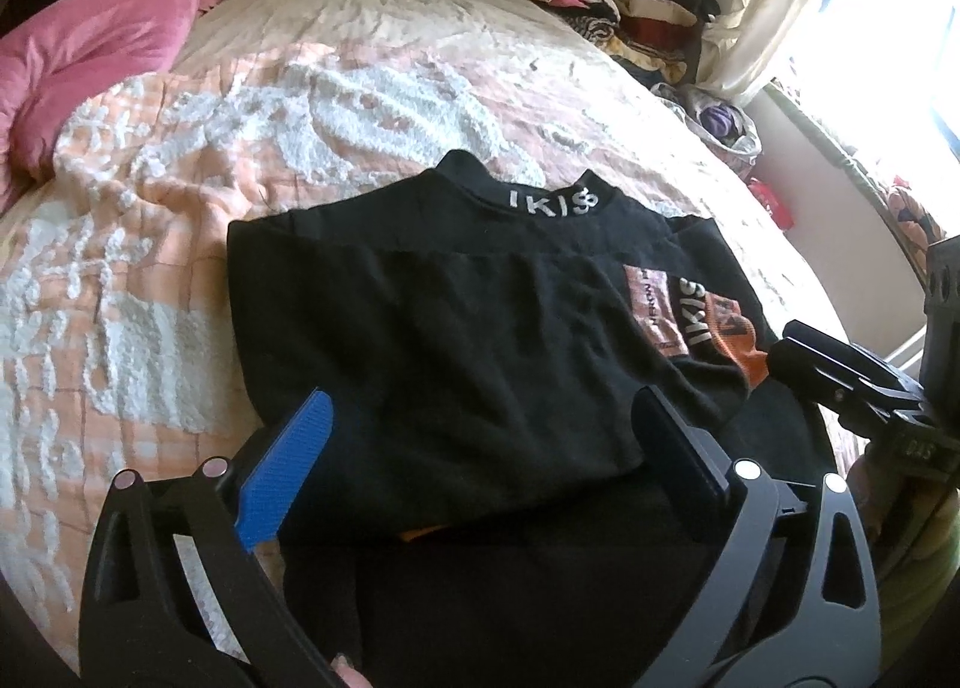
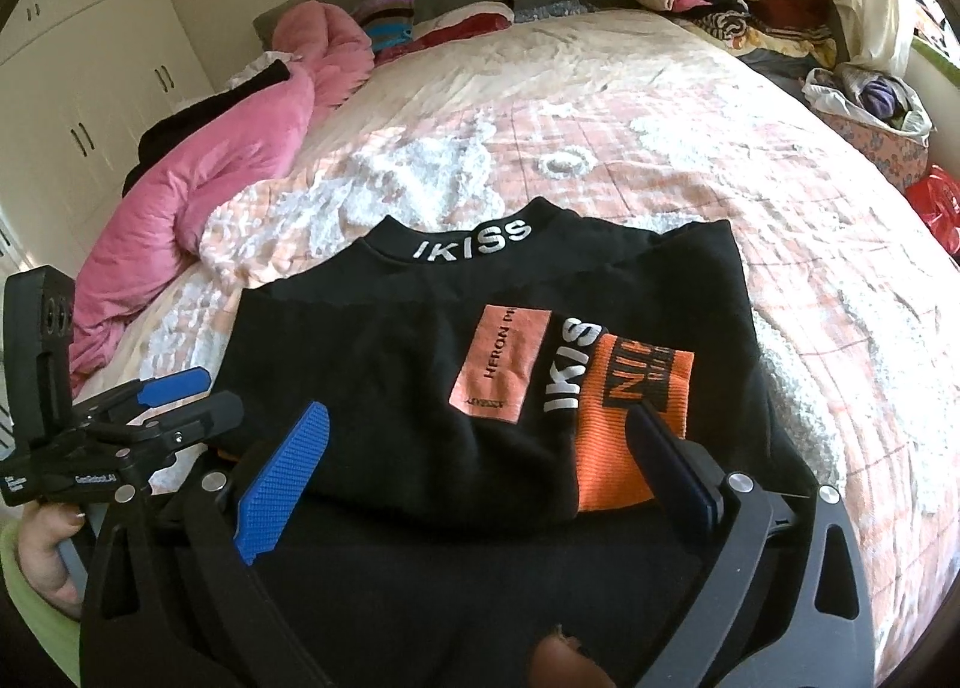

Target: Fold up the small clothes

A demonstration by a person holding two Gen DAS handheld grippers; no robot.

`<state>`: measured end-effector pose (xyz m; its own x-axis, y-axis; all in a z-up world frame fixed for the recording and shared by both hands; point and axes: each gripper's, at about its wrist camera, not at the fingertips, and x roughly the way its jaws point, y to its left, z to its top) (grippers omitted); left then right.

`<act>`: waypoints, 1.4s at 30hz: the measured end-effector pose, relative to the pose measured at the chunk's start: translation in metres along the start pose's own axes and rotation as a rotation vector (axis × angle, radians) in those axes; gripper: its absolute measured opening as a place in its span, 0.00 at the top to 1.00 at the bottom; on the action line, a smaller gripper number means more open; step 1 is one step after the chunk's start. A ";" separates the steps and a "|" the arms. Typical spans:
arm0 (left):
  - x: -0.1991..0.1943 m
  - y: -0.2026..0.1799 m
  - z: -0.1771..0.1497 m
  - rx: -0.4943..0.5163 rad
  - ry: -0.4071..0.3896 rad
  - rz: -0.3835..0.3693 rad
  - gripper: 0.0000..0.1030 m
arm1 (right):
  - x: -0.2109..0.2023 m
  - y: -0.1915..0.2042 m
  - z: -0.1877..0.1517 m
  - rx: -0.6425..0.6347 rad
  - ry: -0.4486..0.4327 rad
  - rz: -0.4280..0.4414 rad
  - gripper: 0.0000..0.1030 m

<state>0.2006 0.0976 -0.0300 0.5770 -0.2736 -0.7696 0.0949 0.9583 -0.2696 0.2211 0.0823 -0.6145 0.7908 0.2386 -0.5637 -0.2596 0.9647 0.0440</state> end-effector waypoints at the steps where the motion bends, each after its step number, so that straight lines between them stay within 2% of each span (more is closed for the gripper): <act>1: -0.001 -0.001 0.000 0.003 -0.003 -0.001 0.09 | -0.002 0.001 0.000 -0.002 -0.003 0.003 0.04; 23: -0.050 -0.038 -0.001 0.084 -0.108 -0.016 0.09 | -0.062 0.003 -0.009 0.009 -0.098 0.031 0.04; 42: -0.081 -0.048 -0.018 0.105 -0.162 -0.025 0.09 | -0.108 0.005 -0.026 -0.014 -0.157 0.036 0.04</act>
<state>0.1347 0.0726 0.0348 0.6957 -0.2886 -0.6578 0.1898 0.9571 -0.2191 0.1200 0.0582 -0.5750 0.8575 0.2881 -0.4261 -0.2958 0.9540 0.0497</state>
